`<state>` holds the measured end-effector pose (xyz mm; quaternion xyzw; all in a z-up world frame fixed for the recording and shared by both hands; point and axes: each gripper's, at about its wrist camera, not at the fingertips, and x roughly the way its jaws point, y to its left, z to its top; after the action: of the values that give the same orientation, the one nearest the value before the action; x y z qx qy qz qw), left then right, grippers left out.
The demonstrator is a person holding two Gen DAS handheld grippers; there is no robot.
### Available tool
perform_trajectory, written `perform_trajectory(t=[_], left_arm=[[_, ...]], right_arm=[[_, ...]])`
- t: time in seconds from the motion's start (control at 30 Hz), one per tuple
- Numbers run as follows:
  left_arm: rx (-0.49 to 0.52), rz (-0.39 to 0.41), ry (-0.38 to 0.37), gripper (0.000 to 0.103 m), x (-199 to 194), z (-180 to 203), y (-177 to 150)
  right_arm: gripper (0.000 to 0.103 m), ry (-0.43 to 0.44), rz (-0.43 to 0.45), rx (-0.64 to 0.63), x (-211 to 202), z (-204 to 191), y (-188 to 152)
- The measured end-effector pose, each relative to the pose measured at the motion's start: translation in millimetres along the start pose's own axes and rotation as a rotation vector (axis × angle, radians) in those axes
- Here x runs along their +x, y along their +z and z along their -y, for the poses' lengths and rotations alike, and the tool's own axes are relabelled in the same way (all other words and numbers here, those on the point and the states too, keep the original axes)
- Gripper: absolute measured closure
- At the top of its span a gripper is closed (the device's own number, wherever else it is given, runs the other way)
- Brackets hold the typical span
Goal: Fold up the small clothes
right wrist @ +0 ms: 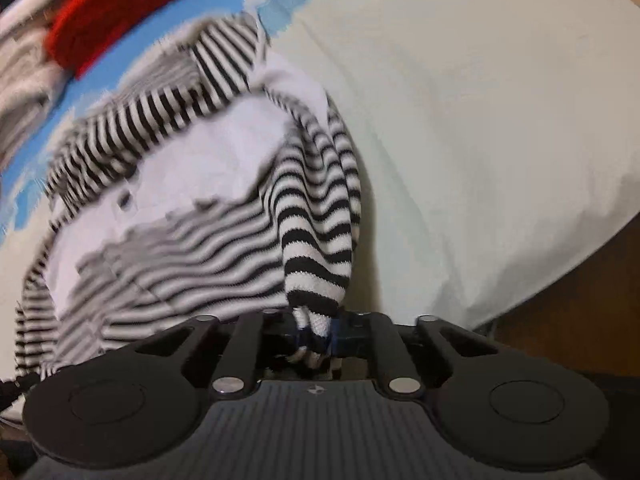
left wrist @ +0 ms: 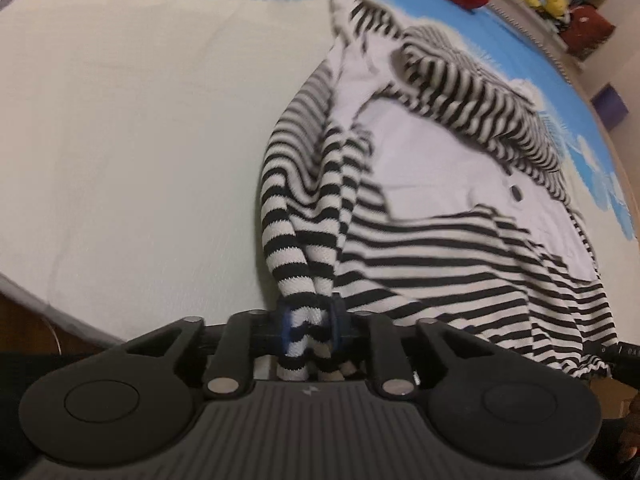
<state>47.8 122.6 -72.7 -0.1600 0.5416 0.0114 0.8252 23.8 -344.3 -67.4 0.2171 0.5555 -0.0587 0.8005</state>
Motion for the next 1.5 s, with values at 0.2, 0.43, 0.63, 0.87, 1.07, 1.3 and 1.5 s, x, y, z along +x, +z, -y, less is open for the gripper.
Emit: perform_trajectory(t=[0.2,0.43,0.63,0.87,1.07,1.3,1.5], left_arm=[[0.002,-0.015,-0.005,0.074,4.0,-0.5,-1.5],[0.046,-0.006,0.008,0.079,5.5,5.6,-3.6],[0.13,0.069,0.023,0.093,-6.9,16.0,-5.0],[0.185,0.251,-0.059,0.094,-73.2,24.1,7.3],[0.193,0.316,-0.143,0.094,-146.8,17.2,12.5],[0.222,0.298,-0.218,0.094,-213.7,12.9,-2.2],[0.187,0.279,-0.22,0.094,-177.4,13.1,44.2]], right_arm=[[0.081,-0.023,0.003,-0.019,3.8,-2.7,-1.1],[0.089,-0.022,0.008,-0.058,4.1,-5.1,-4.0],[0.098,0.012,0.051,-0.087,-4.6,-7.3,-3.9],[0.098,0.111,0.2,-0.096,-56.6,-13.3,5.2],[0.098,0.216,0.292,-0.136,-118.0,-22.8,3.1],[0.099,0.332,0.345,-0.169,-190.3,-20.7,-26.7],[0.099,0.346,0.312,-0.136,-181.6,-25.3,-0.5]])
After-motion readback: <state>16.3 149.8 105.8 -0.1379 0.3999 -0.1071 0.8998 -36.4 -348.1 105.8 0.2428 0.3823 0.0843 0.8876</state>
